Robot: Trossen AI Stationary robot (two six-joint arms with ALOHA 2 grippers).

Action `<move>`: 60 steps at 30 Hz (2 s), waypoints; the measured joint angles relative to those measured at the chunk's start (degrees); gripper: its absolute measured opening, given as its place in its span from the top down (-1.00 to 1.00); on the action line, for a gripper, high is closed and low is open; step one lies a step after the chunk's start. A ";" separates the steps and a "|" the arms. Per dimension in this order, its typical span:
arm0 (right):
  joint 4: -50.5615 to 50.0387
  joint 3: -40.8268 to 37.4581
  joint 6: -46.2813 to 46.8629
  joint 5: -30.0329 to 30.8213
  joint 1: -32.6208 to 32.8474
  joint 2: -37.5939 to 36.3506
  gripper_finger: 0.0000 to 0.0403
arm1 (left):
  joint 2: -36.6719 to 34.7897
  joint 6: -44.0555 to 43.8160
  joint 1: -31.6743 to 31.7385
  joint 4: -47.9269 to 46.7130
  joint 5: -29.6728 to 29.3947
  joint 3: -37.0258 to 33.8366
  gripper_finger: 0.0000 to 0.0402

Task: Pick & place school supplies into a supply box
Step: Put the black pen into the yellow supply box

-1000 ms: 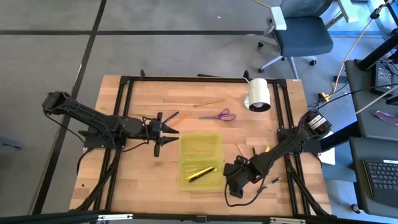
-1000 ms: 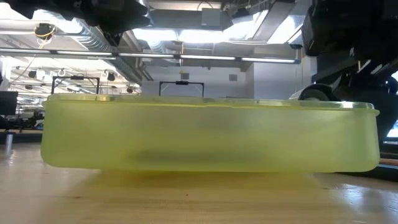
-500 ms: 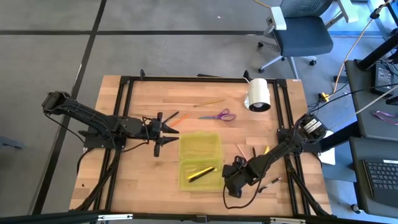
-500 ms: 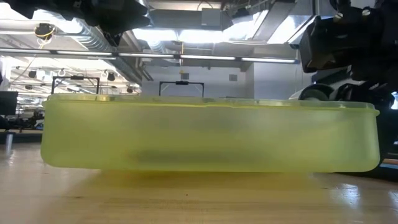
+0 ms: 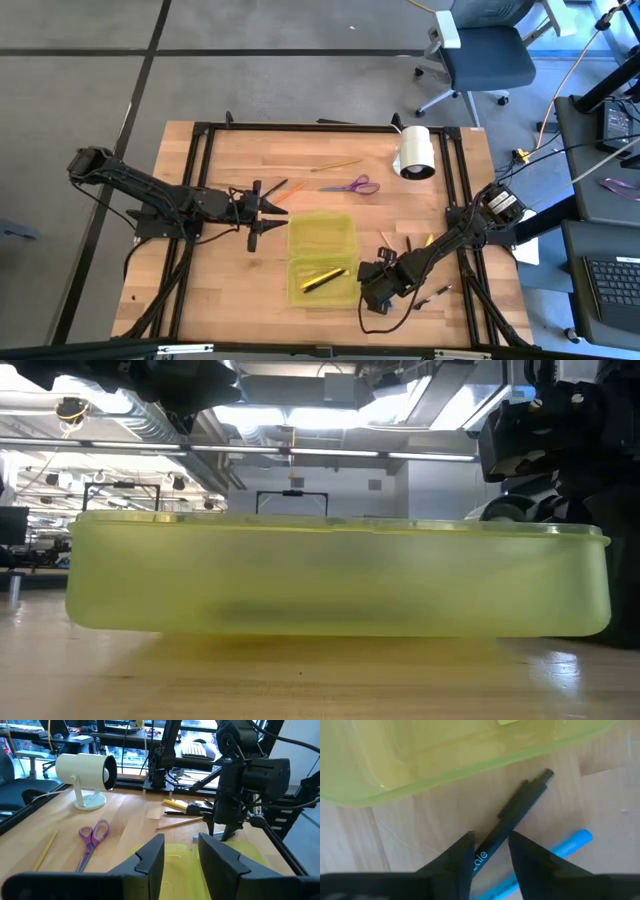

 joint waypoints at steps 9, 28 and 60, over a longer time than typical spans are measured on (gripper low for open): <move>-0.51 -0.04 4.10 -0.03 -0.02 -0.02 0.67 | 0.00 -0.06 0.00 0.00 -0.02 0.00 0.43; -8.80 -0.42 17.21 -9.49 0.02 -8.64 0.85 | 0.00 -0.13 0.00 0.02 -0.01 0.00 0.44; 16.26 16.51 -23.96 -0.36 -13.37 1.52 0.81 | 0.02 -1.49 0.00 -0.54 -3.28 0.00 0.44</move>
